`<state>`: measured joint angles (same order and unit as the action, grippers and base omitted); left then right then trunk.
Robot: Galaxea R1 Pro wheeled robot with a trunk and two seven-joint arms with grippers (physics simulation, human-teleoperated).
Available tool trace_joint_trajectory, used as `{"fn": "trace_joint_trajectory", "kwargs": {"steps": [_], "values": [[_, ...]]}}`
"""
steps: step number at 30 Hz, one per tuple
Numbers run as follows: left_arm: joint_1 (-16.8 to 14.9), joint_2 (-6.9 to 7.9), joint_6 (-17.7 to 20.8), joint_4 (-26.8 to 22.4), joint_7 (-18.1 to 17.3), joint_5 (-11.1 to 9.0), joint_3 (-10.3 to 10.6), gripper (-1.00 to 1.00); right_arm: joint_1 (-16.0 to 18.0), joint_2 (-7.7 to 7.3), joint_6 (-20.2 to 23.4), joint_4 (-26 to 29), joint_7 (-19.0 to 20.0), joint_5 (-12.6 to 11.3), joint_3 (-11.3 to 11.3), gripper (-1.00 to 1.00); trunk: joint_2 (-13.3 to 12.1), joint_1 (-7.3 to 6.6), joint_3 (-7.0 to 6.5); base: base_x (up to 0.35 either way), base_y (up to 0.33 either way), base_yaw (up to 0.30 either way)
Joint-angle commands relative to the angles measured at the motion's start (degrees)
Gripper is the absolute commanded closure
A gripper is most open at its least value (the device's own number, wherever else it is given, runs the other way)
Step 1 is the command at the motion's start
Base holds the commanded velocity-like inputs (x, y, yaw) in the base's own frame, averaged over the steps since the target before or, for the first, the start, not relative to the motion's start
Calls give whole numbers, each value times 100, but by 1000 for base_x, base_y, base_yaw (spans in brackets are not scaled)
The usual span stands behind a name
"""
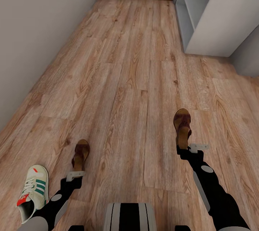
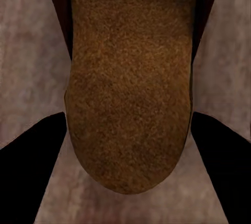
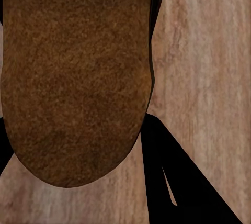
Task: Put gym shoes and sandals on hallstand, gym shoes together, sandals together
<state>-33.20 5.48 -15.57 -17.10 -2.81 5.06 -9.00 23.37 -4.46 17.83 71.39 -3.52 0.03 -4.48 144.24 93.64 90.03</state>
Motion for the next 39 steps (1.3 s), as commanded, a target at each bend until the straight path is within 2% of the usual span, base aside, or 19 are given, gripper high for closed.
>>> {"fn": "trace_joint_trajectory", "kwargs": {"steps": [1,29,39], "values": [[-3,-3,-17,6,-27,59,-51,100,1,-2,37,9,-26,-21,7,100,1,-1,3,0,0,0],[16,48,-34,1,-112,47,-73,100,1,-2,37,-43,-26,-9,11,100,1,-1,3,0,0,0],[104,58,-34,4,-115,56,-67,100,-16,-8,37,-95,-18,20,19,100,-12,-27,-219,0,0,0]]}}
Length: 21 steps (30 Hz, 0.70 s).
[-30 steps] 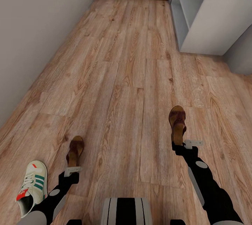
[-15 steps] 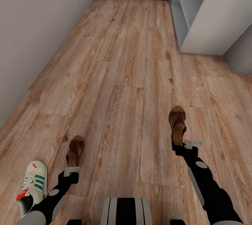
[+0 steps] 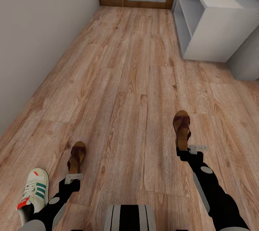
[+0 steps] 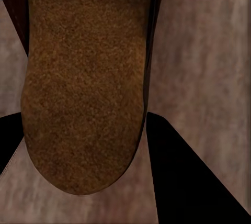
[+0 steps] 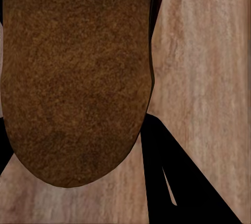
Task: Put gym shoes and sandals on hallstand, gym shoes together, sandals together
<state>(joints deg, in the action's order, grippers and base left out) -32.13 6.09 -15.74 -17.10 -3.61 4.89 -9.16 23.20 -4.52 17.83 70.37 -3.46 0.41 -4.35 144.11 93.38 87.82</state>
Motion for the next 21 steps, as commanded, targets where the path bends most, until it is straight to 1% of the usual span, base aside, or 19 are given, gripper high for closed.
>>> {"fn": "trace_joint_trajectory", "kwargs": {"steps": [1,8,12,13,16,18,21], "values": [[0,-3,-15,8,-35,73,-49,100,1,-3,33,-32,-24,-17,7,100,0,-3,-20,0,0,0],[40,-2,-16,57,-35,79,-48,100,0,-5,9,-169,-14,-15,16,100,-10,-21,-175,0,0,0],[196,-2,-17,8,-23,74,-52,100,0,1,-2,-176,-15,-27,21,100,-15,-32,-263,0,0,0],[272,6,-17,1,-20,74,-56,100,0,3,-14,-227,-20,-22,22,100,-16,-34,-288,0,0,0],[344,11,-17,-6,-13,74,-58,100,0,2,-28,-352,-22,-23,19,100,-20,-42,-359,0,0,0],[464,14,-22,-11,23,73,-64,100,0,-9,-116,-577,-32,-17,9,100,-23,-47,-406,0,0,0],[493,15,-45,1,36,73,-63,100,0,-23,-237,-638,-37,4,5,100,-27,-55,-484,0,0,-17]]}}
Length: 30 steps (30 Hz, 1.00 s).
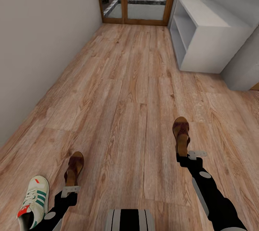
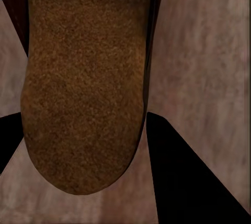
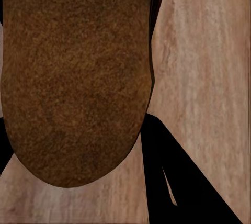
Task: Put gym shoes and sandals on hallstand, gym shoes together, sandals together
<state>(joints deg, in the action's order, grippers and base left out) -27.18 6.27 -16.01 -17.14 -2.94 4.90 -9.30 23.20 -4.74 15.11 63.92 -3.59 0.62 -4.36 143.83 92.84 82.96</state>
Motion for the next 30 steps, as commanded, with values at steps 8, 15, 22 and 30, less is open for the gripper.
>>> {"fn": "trace_joint_trajectory", "kwargs": {"steps": [8,15,22,30], "values": [[113,-1,-203,62,-14,69,-51,100,1,-47,-601,-610,-39,289,-2,100,-10,-21,-238,0,0,-63],[341,-2,-416,55,-8,44,-54,100,1,-50,-1511,-1740,-41,390,4,100,-19,-39,-455,0,0,-76],[532,-21,-611,61,-9,39,-53,100,1,-47,-2658,-3213,-21,402,5,100,-28,-57,-673,0,0,-77],[675,-48,-744,42,-10,32,-54,100,1,-51,-4290,-4699,-4,404,13,100,-39,-78,-921,0,0,-77]]}}
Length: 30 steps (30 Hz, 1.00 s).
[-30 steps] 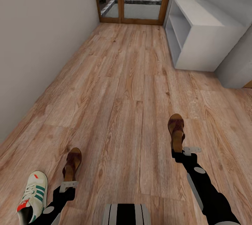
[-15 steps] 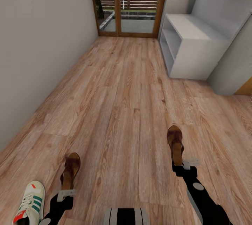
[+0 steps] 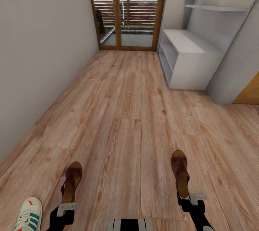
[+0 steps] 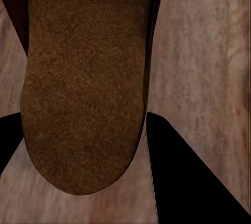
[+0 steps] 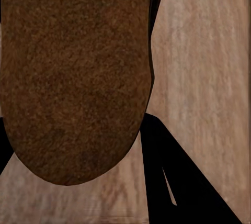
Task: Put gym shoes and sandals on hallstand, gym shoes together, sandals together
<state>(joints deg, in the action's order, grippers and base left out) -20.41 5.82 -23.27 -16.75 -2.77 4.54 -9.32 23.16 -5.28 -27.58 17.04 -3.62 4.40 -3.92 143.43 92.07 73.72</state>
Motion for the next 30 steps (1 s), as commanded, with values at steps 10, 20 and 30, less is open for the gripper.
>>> {"fn": "trace_joint_trajectory", "kwargs": {"steps": [10,20,30], "values": [[305,-28,-276,10,-22,65,-60,100,4,43,-410,-896,-7,15,-23,100,-12,-27,-309,0,0,-77],[327,-20,-283,30,-22,-39,-61,100,4,53,-415,-1026,-14,1,-27,100,-220,-149,-599,0,0,-76],[327,-19,-287,29,-22,-49,-61,100,4,53,-415,-1027,-22,-1,-30,100,-621,-369,-868,0,0,-42]]}}
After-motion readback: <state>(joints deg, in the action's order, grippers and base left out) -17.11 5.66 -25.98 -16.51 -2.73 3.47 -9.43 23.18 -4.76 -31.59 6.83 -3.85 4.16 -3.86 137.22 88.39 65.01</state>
